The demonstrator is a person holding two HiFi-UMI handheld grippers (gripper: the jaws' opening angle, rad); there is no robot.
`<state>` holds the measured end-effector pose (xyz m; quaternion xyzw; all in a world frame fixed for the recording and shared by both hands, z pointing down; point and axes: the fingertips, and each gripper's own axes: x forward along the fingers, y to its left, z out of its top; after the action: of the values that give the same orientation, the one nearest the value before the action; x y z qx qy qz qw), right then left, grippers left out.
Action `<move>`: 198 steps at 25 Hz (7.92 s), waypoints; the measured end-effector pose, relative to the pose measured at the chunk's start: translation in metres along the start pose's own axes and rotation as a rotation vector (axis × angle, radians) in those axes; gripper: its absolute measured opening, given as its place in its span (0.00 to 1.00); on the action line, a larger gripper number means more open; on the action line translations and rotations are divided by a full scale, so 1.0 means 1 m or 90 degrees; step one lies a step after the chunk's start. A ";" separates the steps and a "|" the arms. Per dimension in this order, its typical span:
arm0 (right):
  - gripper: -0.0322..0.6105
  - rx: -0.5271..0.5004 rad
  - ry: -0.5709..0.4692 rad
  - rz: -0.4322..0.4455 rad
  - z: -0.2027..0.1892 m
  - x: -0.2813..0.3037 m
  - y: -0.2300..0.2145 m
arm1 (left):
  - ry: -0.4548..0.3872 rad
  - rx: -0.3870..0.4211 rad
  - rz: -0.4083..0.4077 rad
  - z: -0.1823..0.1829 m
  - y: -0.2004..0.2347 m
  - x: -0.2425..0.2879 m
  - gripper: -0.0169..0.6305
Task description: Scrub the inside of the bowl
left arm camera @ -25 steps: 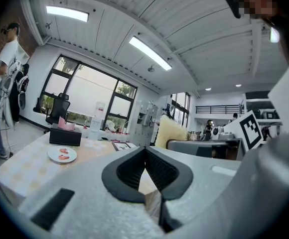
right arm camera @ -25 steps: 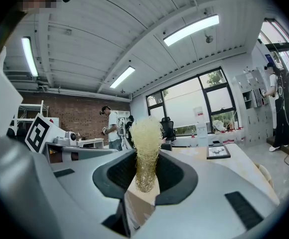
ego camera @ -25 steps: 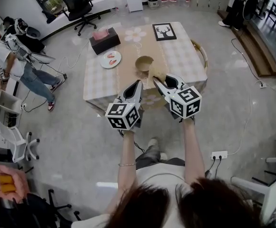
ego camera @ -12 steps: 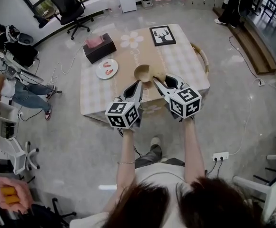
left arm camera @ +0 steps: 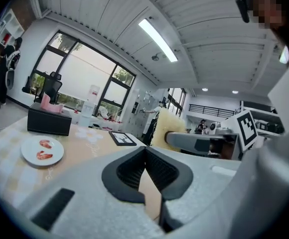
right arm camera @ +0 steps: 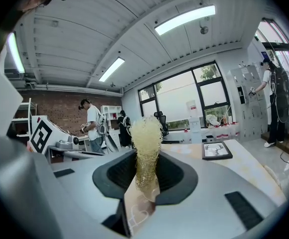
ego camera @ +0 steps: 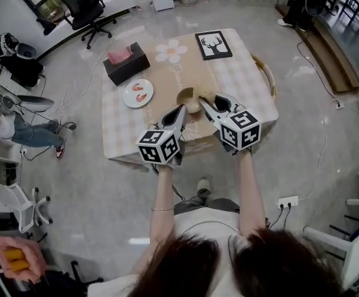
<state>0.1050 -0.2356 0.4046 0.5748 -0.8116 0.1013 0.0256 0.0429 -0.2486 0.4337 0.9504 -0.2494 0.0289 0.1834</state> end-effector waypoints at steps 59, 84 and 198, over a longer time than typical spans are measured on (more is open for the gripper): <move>0.20 -0.396 0.314 0.378 -0.070 0.130 -0.039 | 0.055 -0.367 0.157 -0.087 0.089 0.043 0.17; 0.20 -0.890 0.457 0.505 -0.104 0.135 -0.034 | 0.070 -0.574 0.060 -0.111 0.080 0.051 0.17; 0.20 -1.193 0.609 0.579 -0.127 0.113 -0.020 | 0.079 -0.634 0.031 -0.120 0.070 0.048 0.16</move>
<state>0.0756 -0.3224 0.5494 -0.1139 -0.6082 -0.3349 0.7106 0.0555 -0.2837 0.5753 0.7379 -0.2434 -0.0333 0.6286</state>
